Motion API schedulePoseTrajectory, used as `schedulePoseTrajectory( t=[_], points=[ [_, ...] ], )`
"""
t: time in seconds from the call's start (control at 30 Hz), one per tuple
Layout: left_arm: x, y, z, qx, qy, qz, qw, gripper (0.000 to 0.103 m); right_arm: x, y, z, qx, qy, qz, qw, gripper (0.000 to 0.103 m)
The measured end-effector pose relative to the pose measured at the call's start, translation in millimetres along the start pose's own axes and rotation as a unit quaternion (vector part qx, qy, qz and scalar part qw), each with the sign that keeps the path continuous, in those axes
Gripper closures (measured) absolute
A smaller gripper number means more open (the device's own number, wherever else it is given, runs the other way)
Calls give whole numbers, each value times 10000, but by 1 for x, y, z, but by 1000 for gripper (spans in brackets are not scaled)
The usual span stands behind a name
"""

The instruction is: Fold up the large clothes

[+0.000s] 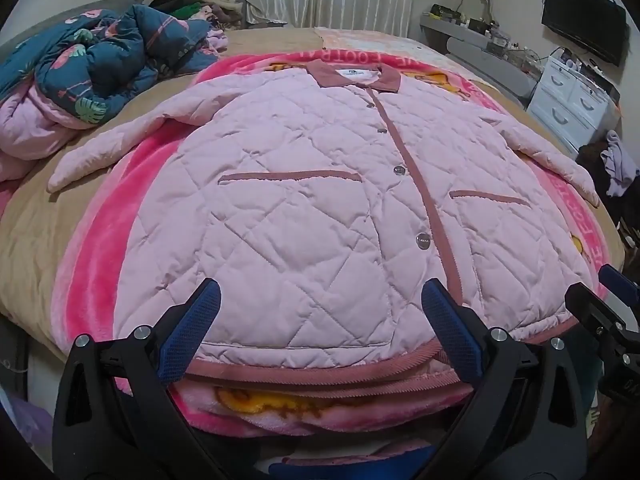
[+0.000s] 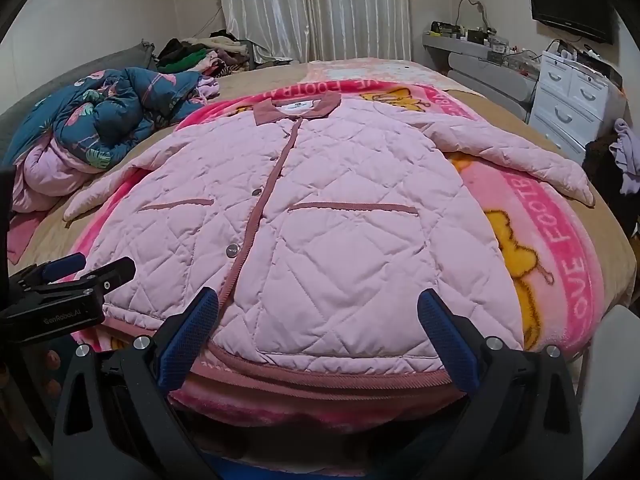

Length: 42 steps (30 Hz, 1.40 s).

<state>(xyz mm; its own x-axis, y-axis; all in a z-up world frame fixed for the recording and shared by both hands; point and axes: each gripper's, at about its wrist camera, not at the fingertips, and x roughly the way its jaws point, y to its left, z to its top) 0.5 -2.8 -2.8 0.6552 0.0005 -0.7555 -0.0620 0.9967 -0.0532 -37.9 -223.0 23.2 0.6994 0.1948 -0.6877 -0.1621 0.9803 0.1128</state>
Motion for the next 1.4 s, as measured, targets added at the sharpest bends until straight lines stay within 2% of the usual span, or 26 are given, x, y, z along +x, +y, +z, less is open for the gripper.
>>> schedulePoseTrajectory(
  t=[1.4],
  points=[
    [-1,-1,2,-3,11,16,10000,9,3,1,0,-56,33,32,10000,4]
  ],
)
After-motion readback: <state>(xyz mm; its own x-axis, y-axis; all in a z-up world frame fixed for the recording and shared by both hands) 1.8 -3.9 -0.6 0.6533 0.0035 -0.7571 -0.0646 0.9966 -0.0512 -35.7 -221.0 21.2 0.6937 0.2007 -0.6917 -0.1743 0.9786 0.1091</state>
